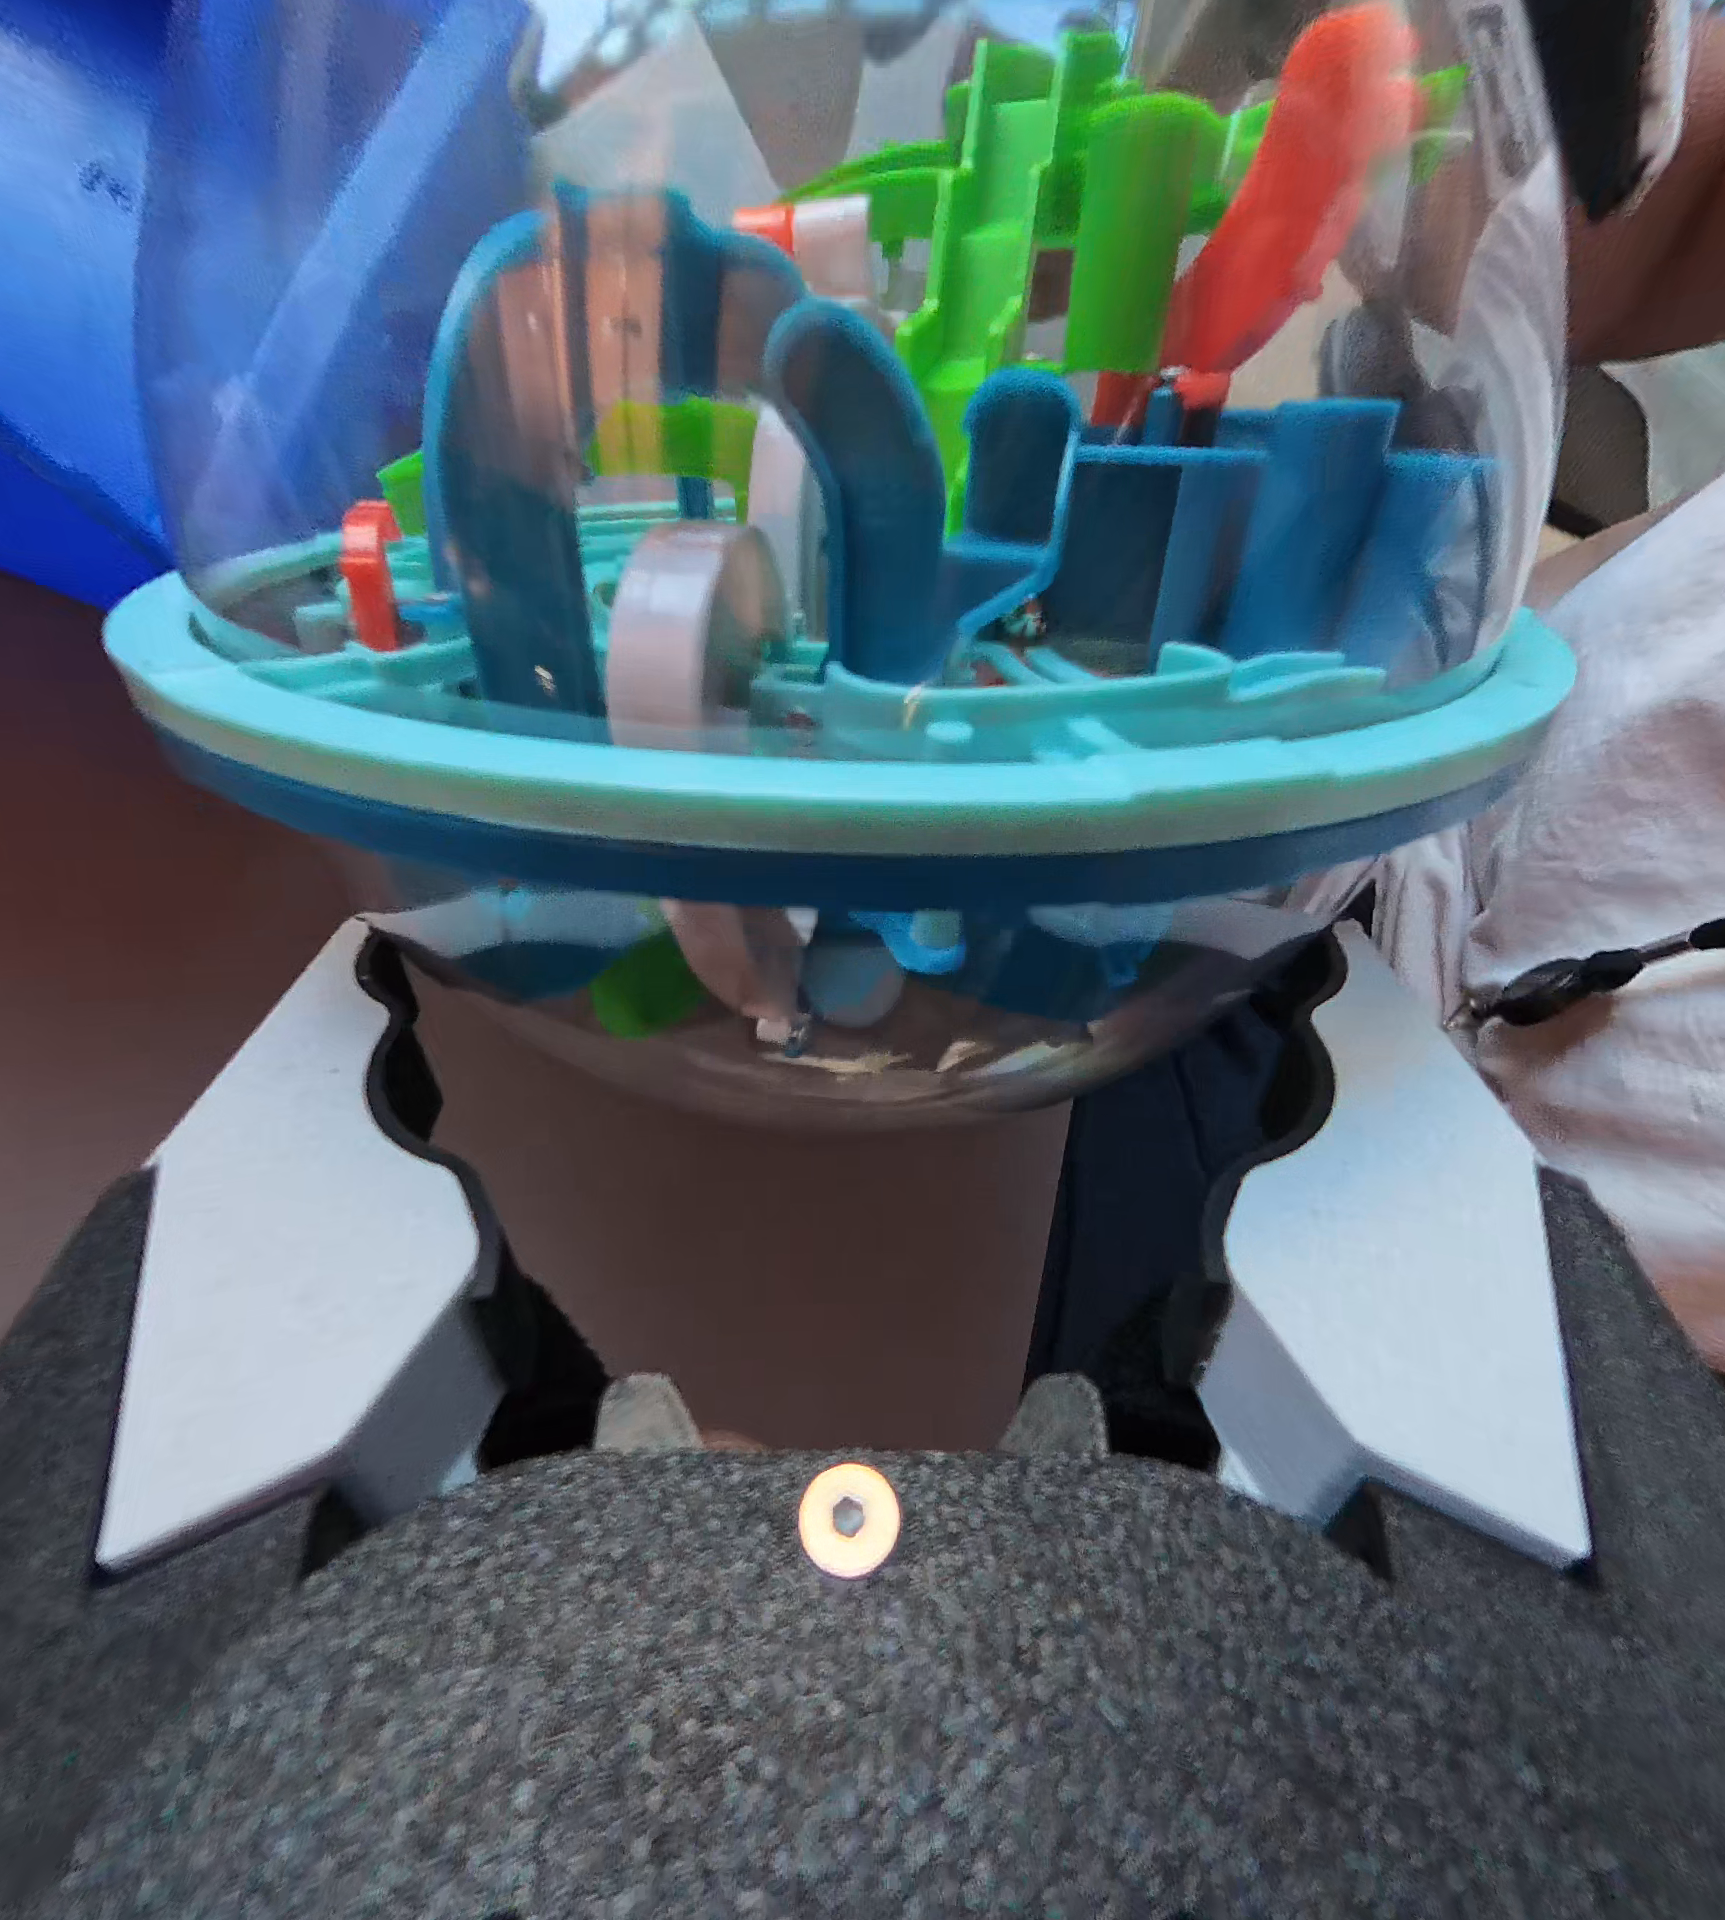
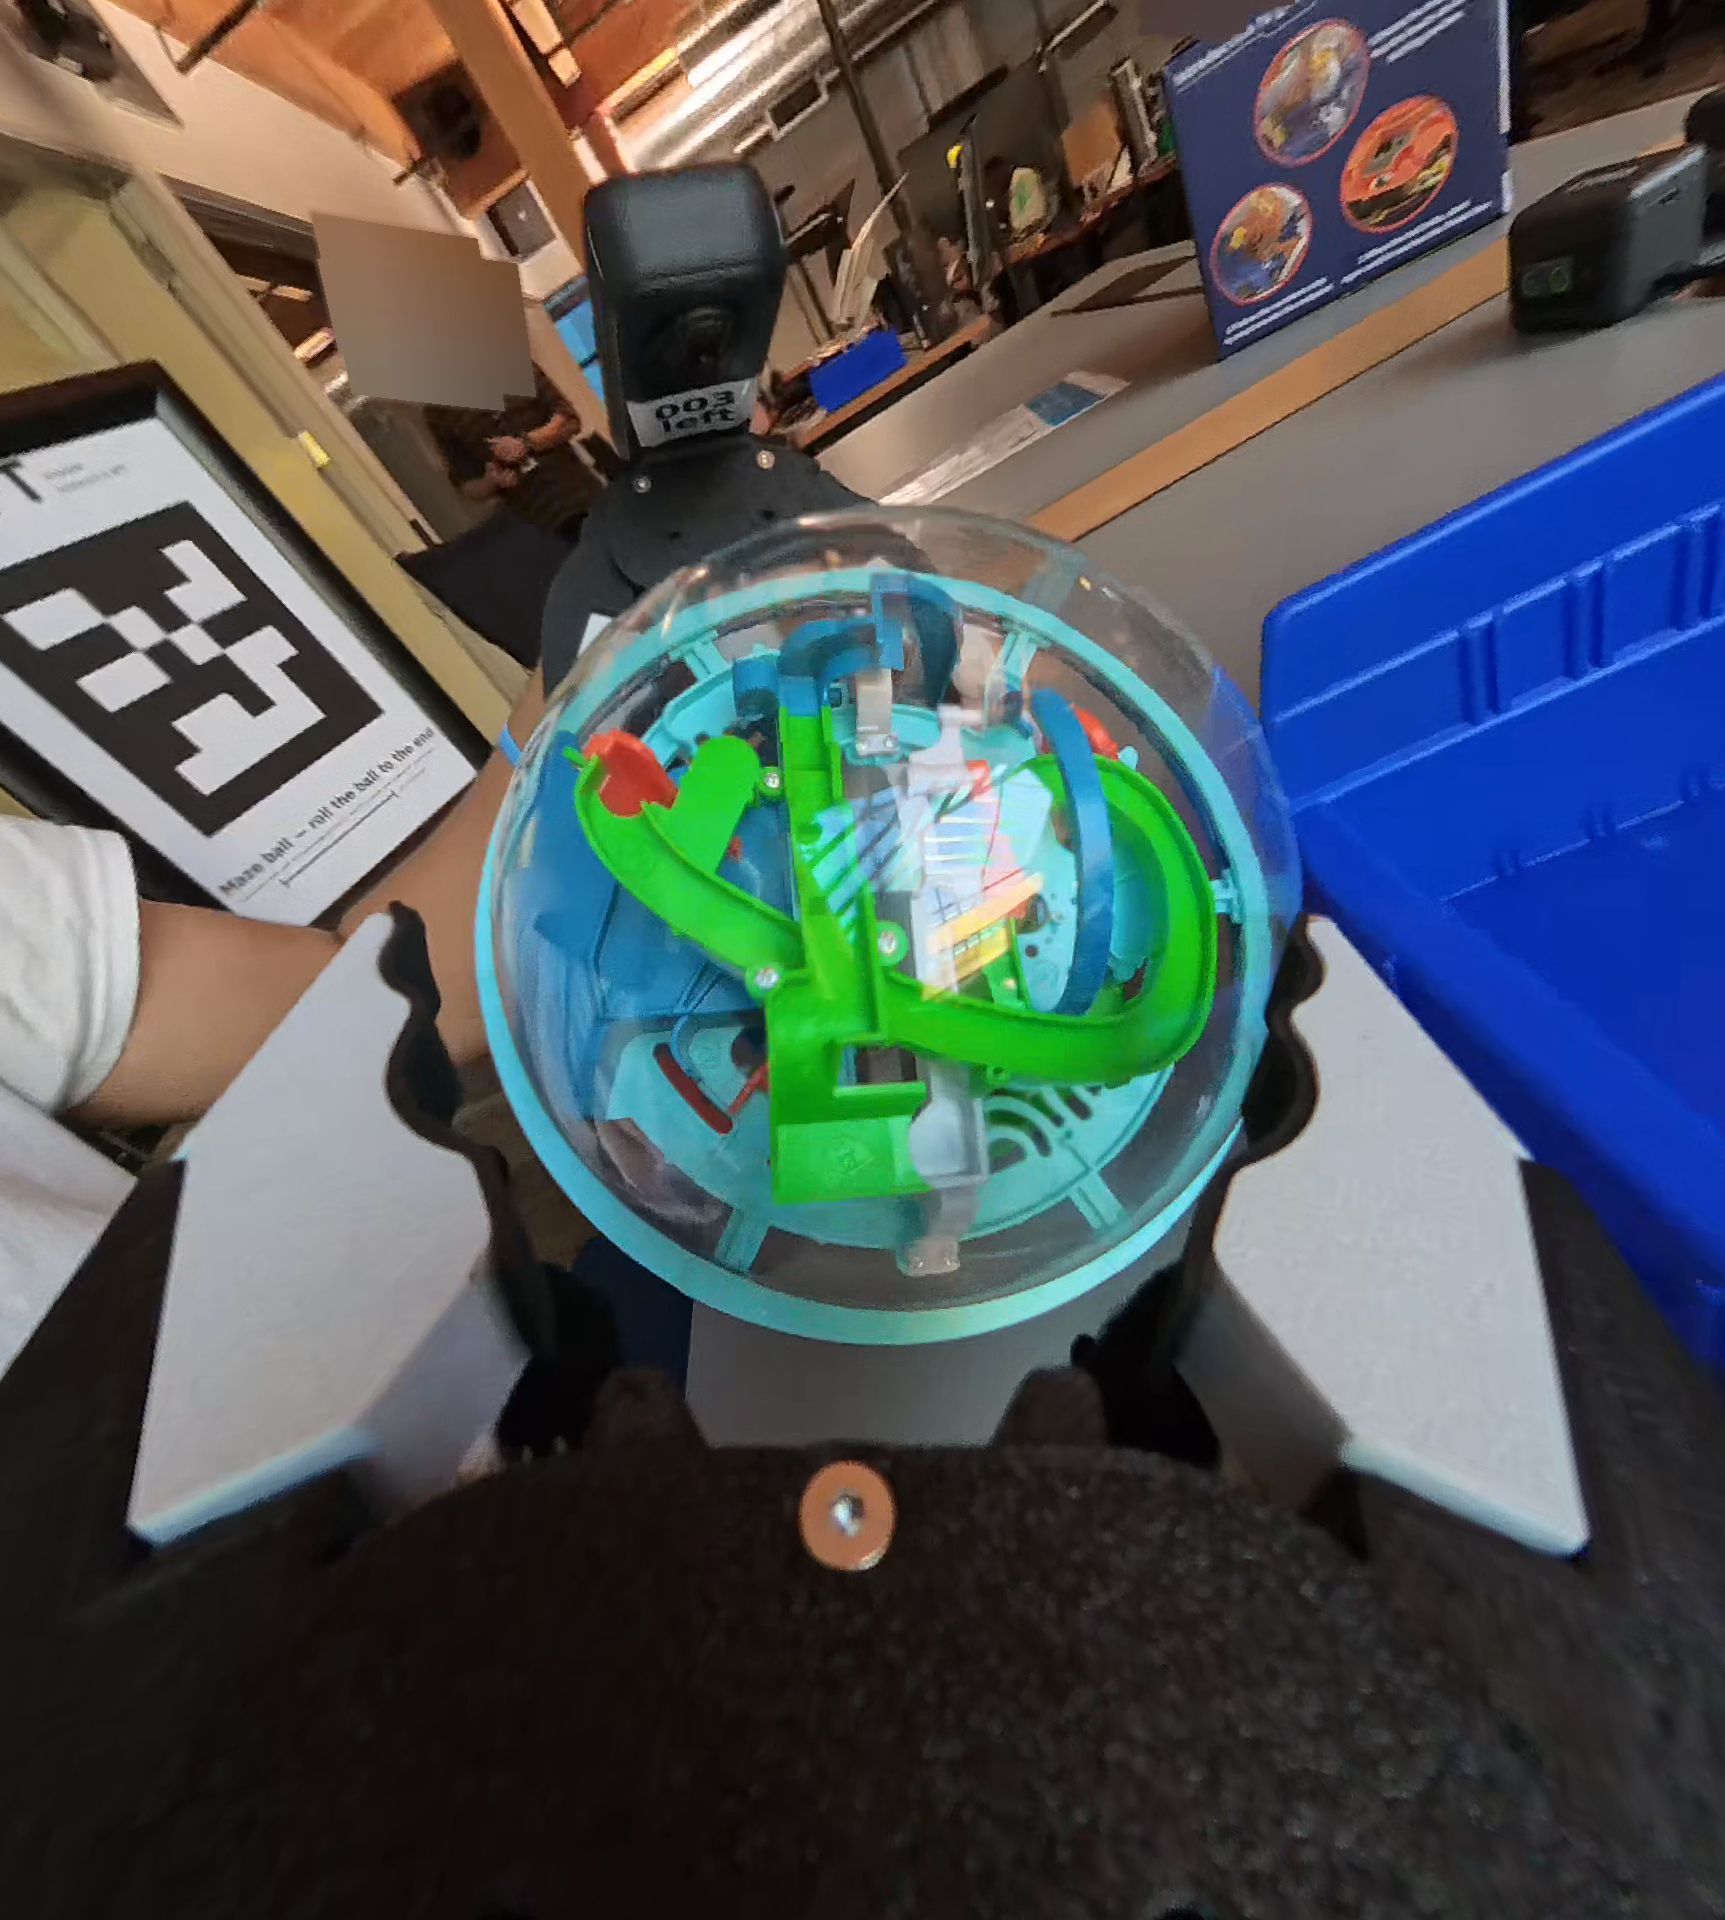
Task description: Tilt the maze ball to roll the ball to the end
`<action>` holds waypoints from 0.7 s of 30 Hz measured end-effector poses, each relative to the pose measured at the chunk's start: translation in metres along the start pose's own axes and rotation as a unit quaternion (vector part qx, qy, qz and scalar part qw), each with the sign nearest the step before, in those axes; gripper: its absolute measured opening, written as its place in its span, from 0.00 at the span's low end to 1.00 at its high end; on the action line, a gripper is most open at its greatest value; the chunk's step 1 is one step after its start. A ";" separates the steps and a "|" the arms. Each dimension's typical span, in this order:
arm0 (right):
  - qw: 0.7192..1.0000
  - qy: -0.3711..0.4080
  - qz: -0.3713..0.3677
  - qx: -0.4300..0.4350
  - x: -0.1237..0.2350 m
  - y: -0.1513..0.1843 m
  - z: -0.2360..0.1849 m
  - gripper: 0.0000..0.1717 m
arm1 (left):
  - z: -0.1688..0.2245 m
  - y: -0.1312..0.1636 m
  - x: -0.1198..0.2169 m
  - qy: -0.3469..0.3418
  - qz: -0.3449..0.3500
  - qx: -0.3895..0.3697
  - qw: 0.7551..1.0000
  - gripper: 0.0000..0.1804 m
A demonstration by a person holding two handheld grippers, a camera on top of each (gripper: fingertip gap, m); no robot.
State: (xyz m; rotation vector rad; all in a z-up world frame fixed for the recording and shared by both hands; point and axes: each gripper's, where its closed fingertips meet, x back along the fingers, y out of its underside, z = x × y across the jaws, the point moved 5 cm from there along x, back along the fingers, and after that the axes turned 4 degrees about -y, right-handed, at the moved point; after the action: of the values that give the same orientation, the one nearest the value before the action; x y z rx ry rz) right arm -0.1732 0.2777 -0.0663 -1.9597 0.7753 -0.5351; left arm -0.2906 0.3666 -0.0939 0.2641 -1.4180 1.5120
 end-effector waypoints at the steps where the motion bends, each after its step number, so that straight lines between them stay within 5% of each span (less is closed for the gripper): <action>1: 1.000 0.015 -0.006 0.005 0.001 0.003 -0.001 0.89 | 0.003 0.000 -0.004 0.000 0.005 0.001 1.000 0.88; 13: 0.994 0.050 -0.068 0.064 0.013 0.001 -0.018 0.89 | 0.029 0.007 -0.045 -0.006 0.039 0.009 0.999 0.87; 21: 0.989 0.049 -0.091 0.103 0.010 0.004 -0.028 0.89 | 0.043 0.009 0.019 -0.036 0.181 0.020 0.983 0.88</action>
State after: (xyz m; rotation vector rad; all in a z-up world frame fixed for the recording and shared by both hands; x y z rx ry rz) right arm -0.1849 0.2527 -0.0560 -1.8300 0.5795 -0.7949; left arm -0.3259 0.3421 -0.0731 0.0866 -1.5550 1.8416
